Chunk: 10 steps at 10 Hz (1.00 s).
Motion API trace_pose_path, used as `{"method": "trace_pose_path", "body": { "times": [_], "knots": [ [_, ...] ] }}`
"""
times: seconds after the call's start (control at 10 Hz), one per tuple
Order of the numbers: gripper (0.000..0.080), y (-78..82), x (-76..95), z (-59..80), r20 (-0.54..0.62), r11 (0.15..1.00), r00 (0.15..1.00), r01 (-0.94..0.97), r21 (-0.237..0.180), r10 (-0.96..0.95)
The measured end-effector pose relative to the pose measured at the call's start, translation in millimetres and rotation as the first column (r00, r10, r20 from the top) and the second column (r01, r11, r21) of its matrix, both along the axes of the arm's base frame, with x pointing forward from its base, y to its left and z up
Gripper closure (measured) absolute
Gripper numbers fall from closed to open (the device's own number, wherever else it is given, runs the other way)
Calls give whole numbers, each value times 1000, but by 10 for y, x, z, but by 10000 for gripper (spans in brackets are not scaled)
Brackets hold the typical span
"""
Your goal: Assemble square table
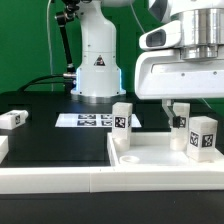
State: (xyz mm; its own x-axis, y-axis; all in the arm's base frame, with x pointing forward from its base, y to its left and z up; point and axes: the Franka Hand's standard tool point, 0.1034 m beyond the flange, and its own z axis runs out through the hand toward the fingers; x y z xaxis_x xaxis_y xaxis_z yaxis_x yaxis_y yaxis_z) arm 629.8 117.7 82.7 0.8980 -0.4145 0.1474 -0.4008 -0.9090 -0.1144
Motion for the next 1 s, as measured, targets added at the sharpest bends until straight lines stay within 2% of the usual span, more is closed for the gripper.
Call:
{"method": "trace_pose_path", "body": {
  "times": [0.3, 0.8, 1.0],
  "knots": [
    [151, 48, -7, 1, 2, 976, 977, -211, -58, 211],
    [151, 62, -26, -13, -19, 851, 859, -510, -124, 512],
    [151, 45, -22, -11, -24, 828, 837, -544, -134, 546]
  ]
}}
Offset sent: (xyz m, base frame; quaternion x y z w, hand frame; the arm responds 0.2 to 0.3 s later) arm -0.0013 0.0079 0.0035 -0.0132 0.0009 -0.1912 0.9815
